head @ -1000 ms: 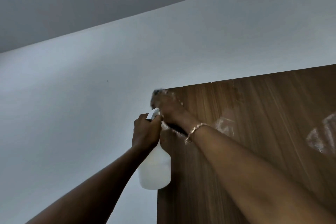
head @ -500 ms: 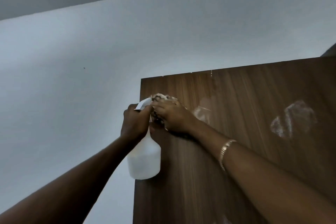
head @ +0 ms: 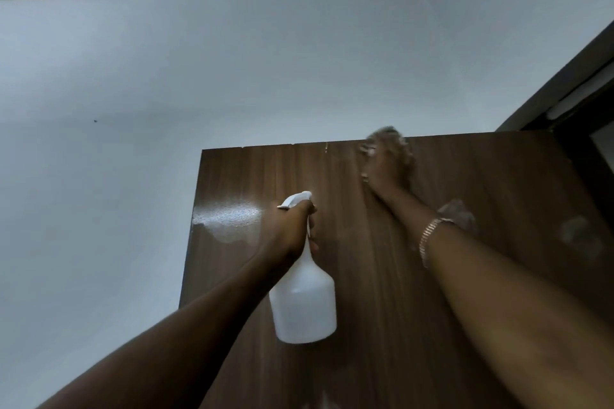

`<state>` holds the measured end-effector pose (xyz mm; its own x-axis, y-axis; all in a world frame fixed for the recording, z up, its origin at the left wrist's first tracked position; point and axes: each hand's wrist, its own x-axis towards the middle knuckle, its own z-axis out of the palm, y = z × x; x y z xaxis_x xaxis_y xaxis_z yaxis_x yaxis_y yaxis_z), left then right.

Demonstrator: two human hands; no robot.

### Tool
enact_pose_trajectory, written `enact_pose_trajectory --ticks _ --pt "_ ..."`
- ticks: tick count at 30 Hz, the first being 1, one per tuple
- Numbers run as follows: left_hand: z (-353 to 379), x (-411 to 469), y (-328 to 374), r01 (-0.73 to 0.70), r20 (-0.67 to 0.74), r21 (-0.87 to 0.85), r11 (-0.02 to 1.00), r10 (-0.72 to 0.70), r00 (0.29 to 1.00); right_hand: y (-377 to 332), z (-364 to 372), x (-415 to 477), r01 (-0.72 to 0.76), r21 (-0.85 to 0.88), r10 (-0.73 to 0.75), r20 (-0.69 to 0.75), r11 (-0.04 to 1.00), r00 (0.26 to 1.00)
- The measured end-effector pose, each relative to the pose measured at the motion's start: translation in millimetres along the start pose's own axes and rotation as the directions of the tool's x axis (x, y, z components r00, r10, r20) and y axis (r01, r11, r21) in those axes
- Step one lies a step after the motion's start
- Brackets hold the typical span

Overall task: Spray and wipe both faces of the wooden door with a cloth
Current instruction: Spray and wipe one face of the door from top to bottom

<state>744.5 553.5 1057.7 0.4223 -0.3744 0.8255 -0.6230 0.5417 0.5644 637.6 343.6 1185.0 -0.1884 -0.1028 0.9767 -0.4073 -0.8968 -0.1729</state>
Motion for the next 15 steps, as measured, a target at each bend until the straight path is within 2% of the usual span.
enact_pose_trajectory --ticks 2,3,5,6,7,9,11,12,13,14,15 --pt "10.0 5.3 1.6 0.003 -0.043 -0.016 1.000 -0.004 0.999 -40.3 13.1 -7.7 0.154 0.046 -0.159 0.140 0.987 0.977" --pt "13.1 8.4 2.9 0.000 -0.070 -0.025 1.000 -0.001 0.998 -55.6 19.2 -24.7 0.279 0.056 -0.283 0.256 0.959 0.924" --pt "14.3 11.4 4.1 -0.026 -0.118 -0.039 0.999 0.022 0.993 -59.0 16.7 -68.2 0.550 0.109 -0.542 0.409 0.828 0.734" --pt "11.8 12.0 3.6 -0.037 -0.130 -0.038 0.999 0.032 0.991 -46.3 11.0 -85.2 0.629 0.134 -0.618 0.422 0.766 0.663" --pt "9.2 11.0 2.6 -0.041 -0.128 -0.043 0.998 0.035 0.991 -26.4 3.2 -96.2 0.646 0.118 -0.633 0.391 0.754 0.668" --pt "5.5 6.3 -2.4 -0.037 -0.091 -0.040 0.998 0.034 0.995 14.9 -9.4 -89.1 0.567 -0.020 -0.544 0.253 0.824 0.800" --pt "7.3 2.4 -11.6 -0.043 -0.087 -0.007 0.999 0.043 0.995 23.3 -17.6 -49.9 0.286 -0.063 -0.280 0.088 0.956 0.956" --pt "11.5 1.9 -15.5 -0.048 -0.095 -0.004 0.999 0.048 0.994 12.3 -15.3 -31.5 0.158 -0.038 -0.156 0.053 0.987 0.986" --pt "15.3 4.3 -19.7 -0.050 -0.103 -0.014 0.999 0.048 0.993 -5.2 -9.5 -18.4 0.109 -0.026 -0.108 0.053 0.994 0.993" --pt "22.1 4.0 -21.0 -0.048 -0.109 -0.017 0.999 0.046 0.993 -21.5 -3.7 -13.8 0.156 -0.013 -0.154 0.090 0.988 0.984" --pt "28.0 5.5 -22.6 -0.040 -0.113 -0.029 0.999 0.036 0.993 -32.7 3.5 -19.0 0.267 -0.005 -0.263 0.144 0.964 0.954"
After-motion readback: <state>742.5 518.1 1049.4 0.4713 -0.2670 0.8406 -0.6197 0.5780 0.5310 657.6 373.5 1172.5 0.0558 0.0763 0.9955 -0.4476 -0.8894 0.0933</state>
